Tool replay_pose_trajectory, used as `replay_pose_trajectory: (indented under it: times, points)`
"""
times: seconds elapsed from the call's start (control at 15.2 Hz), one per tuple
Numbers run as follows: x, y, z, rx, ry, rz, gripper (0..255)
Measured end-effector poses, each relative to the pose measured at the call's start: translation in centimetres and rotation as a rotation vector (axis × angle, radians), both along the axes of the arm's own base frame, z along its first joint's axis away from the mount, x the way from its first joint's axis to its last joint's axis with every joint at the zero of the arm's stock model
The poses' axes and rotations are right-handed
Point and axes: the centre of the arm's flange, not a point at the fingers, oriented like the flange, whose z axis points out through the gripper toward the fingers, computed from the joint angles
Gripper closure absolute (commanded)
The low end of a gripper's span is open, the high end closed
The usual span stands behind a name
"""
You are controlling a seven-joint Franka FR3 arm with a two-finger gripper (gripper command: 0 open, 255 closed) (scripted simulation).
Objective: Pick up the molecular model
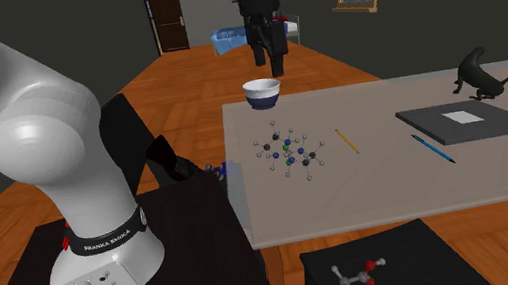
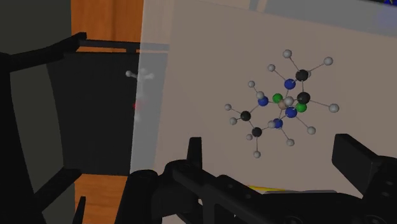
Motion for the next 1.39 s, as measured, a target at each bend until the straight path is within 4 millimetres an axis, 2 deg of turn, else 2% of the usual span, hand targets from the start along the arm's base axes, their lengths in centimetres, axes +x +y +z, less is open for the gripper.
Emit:
replay_pose_trajectory:
  times: [1.25,1.39]
  points:
    - [9.1,8.5,-20.9,0.196,0.099,-0.155,0]
    - [9.5,9.2,-21.9,0.204,0.104,-0.163,0]
